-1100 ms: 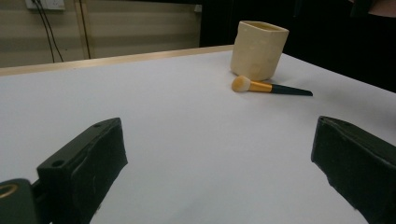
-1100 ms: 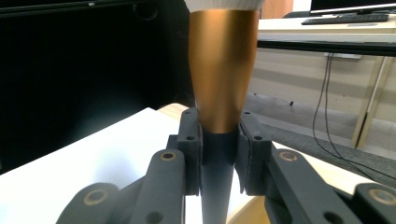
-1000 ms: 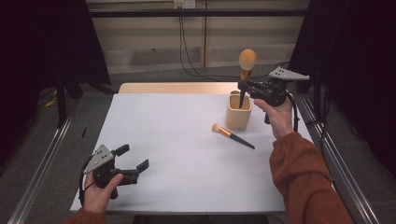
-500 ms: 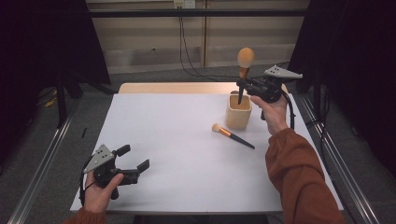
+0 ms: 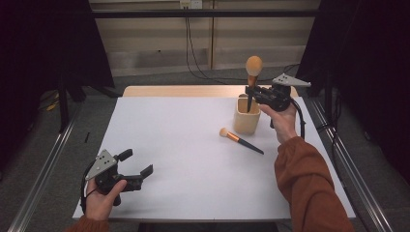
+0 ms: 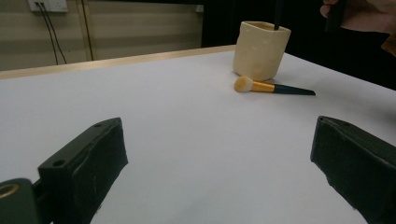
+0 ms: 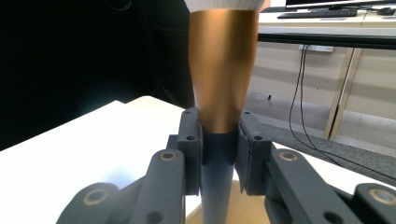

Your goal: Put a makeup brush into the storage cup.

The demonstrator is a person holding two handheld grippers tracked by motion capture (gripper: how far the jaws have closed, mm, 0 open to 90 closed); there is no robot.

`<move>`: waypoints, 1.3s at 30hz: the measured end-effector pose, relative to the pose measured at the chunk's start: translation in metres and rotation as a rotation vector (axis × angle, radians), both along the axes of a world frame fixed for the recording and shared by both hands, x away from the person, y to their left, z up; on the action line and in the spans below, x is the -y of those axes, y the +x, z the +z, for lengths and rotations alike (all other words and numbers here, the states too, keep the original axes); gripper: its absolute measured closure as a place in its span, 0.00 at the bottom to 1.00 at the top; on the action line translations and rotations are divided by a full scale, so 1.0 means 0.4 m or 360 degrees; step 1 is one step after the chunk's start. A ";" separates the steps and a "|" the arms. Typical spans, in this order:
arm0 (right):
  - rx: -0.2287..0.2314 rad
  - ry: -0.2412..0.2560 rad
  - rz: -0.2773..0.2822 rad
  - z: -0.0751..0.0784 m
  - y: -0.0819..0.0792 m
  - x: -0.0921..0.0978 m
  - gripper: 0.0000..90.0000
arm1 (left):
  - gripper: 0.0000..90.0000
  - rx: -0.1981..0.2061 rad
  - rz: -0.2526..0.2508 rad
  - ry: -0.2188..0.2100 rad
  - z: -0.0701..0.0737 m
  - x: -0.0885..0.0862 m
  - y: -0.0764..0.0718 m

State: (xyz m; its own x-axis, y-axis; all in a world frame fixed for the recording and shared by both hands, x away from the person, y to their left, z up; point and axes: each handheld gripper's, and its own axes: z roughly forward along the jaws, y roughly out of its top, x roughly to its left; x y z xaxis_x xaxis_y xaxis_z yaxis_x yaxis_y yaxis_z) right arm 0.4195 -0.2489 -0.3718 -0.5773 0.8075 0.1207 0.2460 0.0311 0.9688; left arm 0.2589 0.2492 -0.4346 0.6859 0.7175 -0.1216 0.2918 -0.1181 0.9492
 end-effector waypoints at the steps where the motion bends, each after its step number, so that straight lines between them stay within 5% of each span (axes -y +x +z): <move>1: -0.0003 0.0005 0.0002 -0.004 -0.001 0.001 0.83 | 0.04 0.0001 0.0001 -0.0001 0.000 0.001 0.000; 39: -0.0113 -0.0005 -0.0031 -0.123 -0.006 0.012 0.83 | 0.04 0.0010 -0.0008 0.0043 -0.001 -0.001 0.002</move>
